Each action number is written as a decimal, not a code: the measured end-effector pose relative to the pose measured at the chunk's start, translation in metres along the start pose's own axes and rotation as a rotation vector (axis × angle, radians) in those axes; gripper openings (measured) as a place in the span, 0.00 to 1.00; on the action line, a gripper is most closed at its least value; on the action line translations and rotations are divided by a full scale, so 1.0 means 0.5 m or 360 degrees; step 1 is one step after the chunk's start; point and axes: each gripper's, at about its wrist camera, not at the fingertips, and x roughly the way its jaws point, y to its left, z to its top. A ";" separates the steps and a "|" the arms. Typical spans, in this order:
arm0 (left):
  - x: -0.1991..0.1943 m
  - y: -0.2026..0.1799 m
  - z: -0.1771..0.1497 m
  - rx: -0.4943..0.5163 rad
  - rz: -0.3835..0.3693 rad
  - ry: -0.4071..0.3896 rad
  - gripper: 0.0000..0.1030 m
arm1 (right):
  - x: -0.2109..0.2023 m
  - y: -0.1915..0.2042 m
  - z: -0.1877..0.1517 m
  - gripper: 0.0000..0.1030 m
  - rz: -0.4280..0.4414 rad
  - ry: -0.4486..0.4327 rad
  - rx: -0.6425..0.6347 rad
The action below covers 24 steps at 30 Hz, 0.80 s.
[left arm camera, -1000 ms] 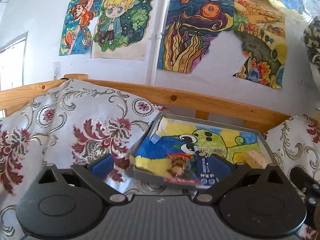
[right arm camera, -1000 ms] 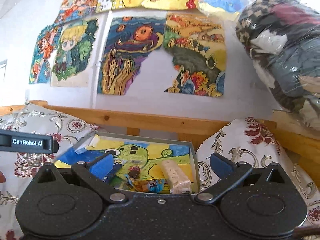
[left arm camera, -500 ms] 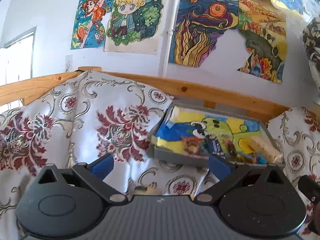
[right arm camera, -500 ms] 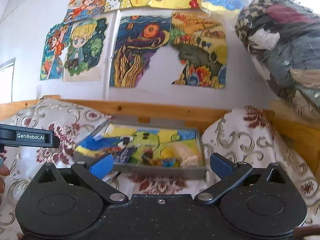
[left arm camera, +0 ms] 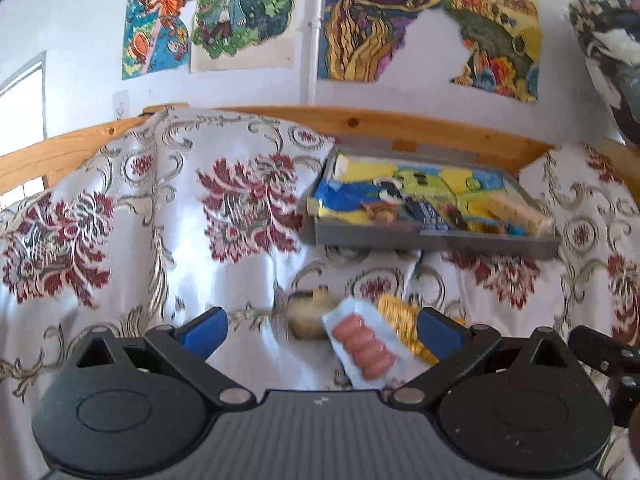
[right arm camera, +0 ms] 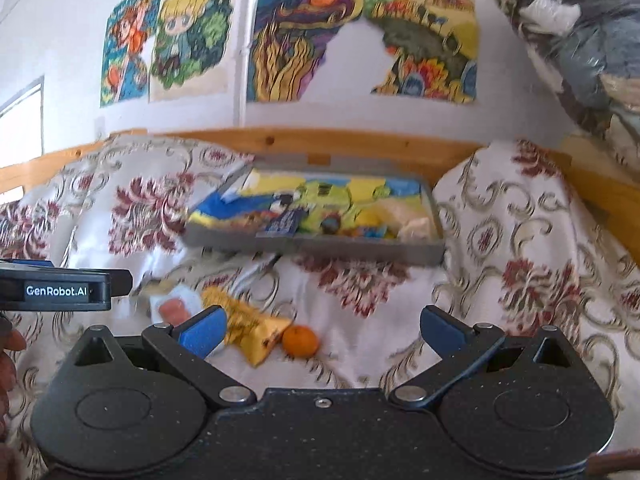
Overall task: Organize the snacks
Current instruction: 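Move both open tools back over the remaining snacks on the bedspread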
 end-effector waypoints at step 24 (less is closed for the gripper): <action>0.036 0.035 -0.073 -0.0015 -0.0009 0.0261 0.99 | 0.085 0.030 -0.036 0.99 -0.0007 0.0364 -0.0084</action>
